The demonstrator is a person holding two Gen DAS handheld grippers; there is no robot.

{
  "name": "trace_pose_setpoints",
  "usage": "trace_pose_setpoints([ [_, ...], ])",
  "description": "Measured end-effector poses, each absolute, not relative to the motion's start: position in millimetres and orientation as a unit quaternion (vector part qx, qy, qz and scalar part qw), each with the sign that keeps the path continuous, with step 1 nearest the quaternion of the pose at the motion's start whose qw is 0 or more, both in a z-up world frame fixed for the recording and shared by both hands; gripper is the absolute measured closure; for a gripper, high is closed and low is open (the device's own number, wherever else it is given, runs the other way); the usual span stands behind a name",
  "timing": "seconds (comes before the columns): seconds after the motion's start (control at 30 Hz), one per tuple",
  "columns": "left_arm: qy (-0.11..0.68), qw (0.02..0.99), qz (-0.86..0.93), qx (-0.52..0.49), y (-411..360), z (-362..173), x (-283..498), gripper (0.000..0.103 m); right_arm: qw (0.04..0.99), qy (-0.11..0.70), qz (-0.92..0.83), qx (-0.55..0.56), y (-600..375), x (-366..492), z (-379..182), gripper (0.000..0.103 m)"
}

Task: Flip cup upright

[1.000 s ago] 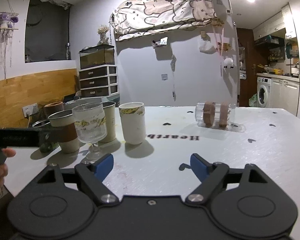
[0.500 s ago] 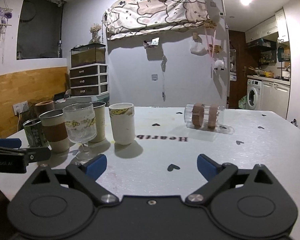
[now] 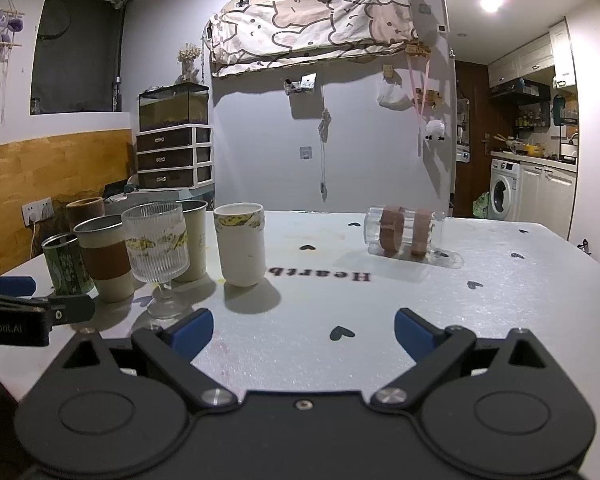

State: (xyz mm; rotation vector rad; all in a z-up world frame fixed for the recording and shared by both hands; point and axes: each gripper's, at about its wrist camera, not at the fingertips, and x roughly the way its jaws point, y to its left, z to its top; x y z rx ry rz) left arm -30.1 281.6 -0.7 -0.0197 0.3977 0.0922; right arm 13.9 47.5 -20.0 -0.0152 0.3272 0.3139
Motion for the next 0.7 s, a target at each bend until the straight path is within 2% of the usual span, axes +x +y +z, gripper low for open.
trace_pose_setpoints([
  [0.7, 0.198, 0.979, 0.046, -0.009, 281.6, -0.8, -30.2, 0.000, 0.974, 0.163, 0.155, -0.008, 48.0, 13.9, -19.6, 0.005],
])
